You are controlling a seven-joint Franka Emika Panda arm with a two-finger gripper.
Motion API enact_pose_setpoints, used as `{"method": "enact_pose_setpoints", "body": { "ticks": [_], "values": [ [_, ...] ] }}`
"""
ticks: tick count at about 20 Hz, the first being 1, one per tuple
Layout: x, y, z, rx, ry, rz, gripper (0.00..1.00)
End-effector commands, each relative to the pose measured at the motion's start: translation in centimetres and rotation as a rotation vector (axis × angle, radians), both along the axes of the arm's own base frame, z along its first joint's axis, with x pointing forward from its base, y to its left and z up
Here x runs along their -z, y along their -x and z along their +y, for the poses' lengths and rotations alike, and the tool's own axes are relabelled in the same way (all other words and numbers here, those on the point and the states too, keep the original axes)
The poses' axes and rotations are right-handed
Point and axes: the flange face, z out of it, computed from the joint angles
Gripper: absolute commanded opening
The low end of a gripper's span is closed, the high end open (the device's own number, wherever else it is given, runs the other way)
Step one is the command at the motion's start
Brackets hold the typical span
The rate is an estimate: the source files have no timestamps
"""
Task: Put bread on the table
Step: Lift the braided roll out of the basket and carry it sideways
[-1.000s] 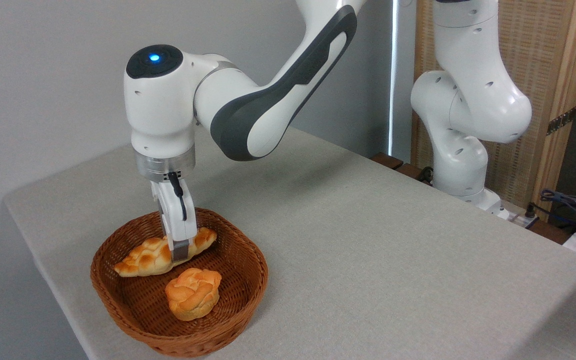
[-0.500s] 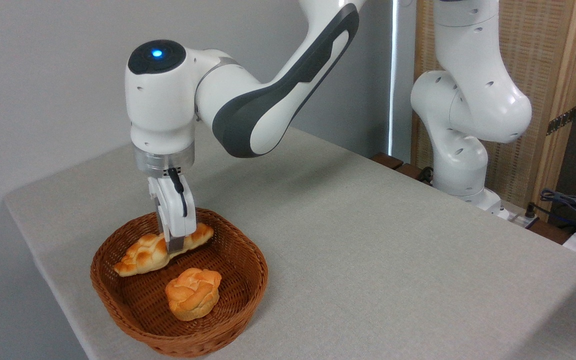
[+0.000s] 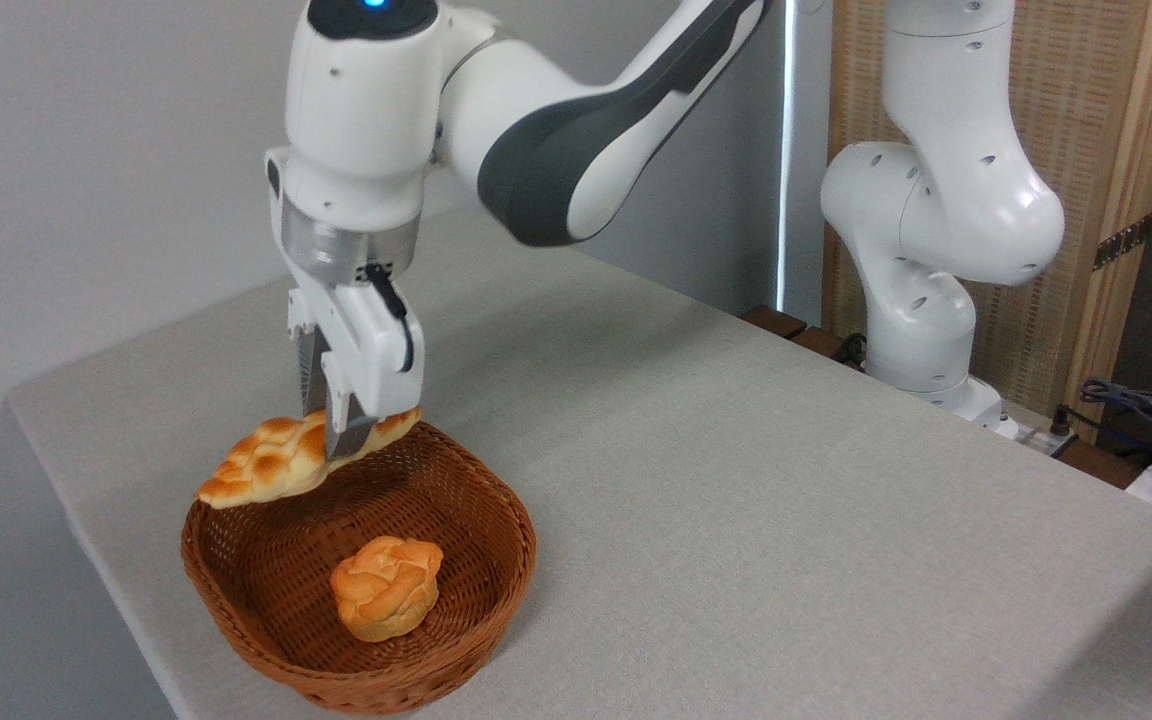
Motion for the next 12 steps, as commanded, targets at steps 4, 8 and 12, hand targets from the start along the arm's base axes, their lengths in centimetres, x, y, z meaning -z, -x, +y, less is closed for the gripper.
{"method": "enact_pose_setpoints", "body": {
  "ticks": [4, 8, 12],
  "values": [
    [-2.0, 5.9, 1.1, 0.025, 0.024, 0.076, 0.40],
    [-1.9, 9.5, 2.9, 0.001, 0.022, 0.082, 0.44],
    [-0.8, 13.4, 3.1, -0.007, 0.021, 0.105, 0.45]
  ]
}}
